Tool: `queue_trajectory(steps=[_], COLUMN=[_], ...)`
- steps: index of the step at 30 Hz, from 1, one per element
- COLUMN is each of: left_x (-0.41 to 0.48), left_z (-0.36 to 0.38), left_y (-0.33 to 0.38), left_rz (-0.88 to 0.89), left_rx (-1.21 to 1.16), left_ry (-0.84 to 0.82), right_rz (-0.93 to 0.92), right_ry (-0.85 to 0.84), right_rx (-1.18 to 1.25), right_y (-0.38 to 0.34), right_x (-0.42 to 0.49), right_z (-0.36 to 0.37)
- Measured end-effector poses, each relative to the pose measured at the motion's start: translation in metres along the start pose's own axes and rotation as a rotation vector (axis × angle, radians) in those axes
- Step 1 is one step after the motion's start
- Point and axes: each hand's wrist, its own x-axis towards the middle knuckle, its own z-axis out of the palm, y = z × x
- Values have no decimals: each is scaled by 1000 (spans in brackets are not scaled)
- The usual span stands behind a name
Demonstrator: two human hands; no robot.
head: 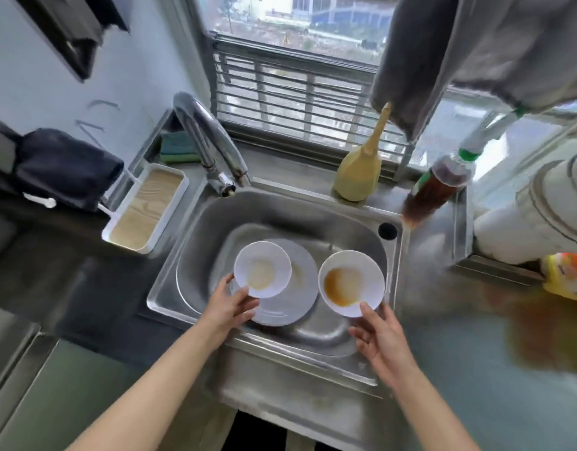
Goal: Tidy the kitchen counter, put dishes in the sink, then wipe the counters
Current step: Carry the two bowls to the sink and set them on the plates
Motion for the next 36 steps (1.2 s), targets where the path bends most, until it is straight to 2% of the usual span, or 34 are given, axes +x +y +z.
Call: queue_trajectory(steps=[4, 11, 15, 20, 25, 27, 28, 31, 32, 34, 36], left_x=[48, 118, 130, 130, 109, 89, 77, 46, 39, 32, 32], left_z=[-19, -29, -31, -37, -45, -53, -58, -76, -79, -83, -88], left_y=[19, 2, -8, -7, 10, 14, 14, 5, 1, -8, -12], left_rz=[-105, -280, -293, -242, -94, 22, 121, 589, 685, 712, 640], left_rx=[98, 215, 260, 373, 457, 578, 695, 1263, 1397, 1522, 1523], left_ry=[-44, -74, -103, -142, -44, -45, -51, -21, 0, 143, 362], right_rz=[69, 134, 153, 137, 113, 110, 109, 80, 69, 46, 26], right_ry=[68, 170, 200, 159, 50, 11, -3, -28, -31, -26, -16], right_rx=[-29, 20, 35, -27, -152, -243, -291, -420, -451, -484, -518], right_y=[23, 62, 72, 74, 69, 70, 71, 76, 78, 81, 84], right_x=[32, 77, 87, 87, 100, 109, 114, 124, 127, 130, 135], right_z=[38, 63, 65, 70, 107, 125, 134, 150, 153, 154, 153])
